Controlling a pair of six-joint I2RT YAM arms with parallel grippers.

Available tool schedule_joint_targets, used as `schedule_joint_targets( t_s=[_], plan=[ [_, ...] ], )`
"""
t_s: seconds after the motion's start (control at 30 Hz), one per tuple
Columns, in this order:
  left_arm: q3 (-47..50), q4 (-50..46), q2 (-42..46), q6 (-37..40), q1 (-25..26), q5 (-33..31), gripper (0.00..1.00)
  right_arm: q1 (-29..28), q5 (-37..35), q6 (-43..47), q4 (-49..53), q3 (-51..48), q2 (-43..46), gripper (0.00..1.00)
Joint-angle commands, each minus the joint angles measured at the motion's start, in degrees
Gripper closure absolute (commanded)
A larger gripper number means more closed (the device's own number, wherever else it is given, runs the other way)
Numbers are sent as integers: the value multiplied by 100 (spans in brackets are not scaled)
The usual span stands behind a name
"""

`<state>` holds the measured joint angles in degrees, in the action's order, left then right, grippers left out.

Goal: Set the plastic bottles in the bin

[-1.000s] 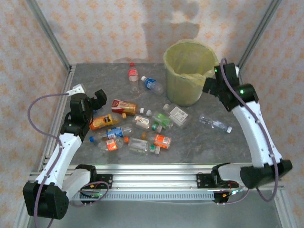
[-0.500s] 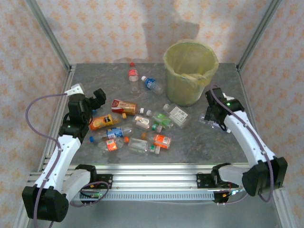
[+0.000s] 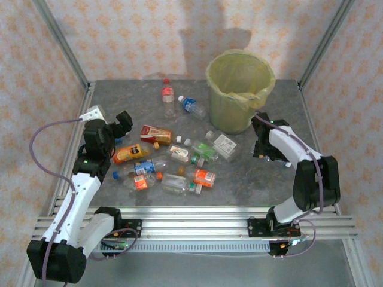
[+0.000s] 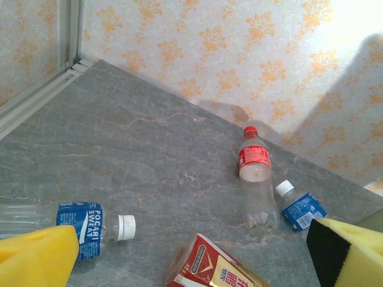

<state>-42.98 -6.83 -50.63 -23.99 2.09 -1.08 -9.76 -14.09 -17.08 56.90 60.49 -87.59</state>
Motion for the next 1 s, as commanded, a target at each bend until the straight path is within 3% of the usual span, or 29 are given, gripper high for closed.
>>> schedule_joint_targets(
  t_s=[0.0,0.23,0.77,0.97],
  plan=[
    [54,41,89,35,-52,-151,0,258,159,200,-259,-2,-214,1],
    [40,17,106,39,-51,-155,0,811,657,435,-689,239,-566,1],
    [-14,-222,282,138,-55,-324,0,1270,1242,483,-950,1316,-1897,1],
    [-35,-216,238,131,-51,-287,0,1284,1332,326,-1038,1257,-2003,18]
  ],
)
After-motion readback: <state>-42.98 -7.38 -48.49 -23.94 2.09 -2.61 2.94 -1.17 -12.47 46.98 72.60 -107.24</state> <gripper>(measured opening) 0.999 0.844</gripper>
